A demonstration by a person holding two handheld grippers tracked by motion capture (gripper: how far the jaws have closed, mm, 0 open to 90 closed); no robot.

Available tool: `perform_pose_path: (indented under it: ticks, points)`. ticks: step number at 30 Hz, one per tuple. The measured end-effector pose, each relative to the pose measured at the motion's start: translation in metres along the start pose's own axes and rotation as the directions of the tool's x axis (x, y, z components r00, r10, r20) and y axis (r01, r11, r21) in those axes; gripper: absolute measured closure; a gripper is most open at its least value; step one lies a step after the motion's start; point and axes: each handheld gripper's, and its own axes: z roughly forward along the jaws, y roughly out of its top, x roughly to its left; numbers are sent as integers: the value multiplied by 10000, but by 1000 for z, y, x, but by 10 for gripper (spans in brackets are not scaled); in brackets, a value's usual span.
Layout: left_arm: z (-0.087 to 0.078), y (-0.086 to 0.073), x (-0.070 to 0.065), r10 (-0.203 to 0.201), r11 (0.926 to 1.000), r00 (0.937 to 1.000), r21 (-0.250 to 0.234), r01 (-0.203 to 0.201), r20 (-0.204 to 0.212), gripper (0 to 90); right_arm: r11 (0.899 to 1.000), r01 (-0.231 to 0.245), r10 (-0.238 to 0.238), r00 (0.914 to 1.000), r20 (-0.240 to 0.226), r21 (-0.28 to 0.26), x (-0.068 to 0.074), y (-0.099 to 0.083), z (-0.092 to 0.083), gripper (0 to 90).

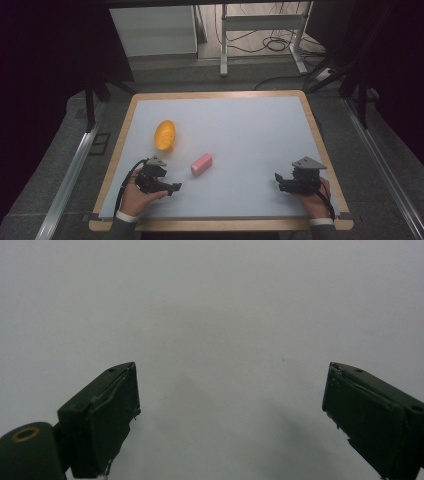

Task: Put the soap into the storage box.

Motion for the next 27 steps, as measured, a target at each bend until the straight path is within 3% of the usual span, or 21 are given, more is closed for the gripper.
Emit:
perform_pose_path:
  ticks: [9, 21, 27]
  points:
    - [-1, 1, -3, 147, 9999, 9999, -50, -148, -50, 221, 9998, -183, 182, 9998, -63, -93, -2, -2, -3, 76]
    - [-5, -1, -8, 27, 9999, 9993, -151, -33, -375, 228, 9985, -375, 355, 9982, -487, -388, -7, 0, -5, 76]
    - [-8, -2, -7, 8, 9997, 9994, -228, -16, -351, 228, 9988, -322, 305, 9986, -441, -373, -5, 0, -4, 76]
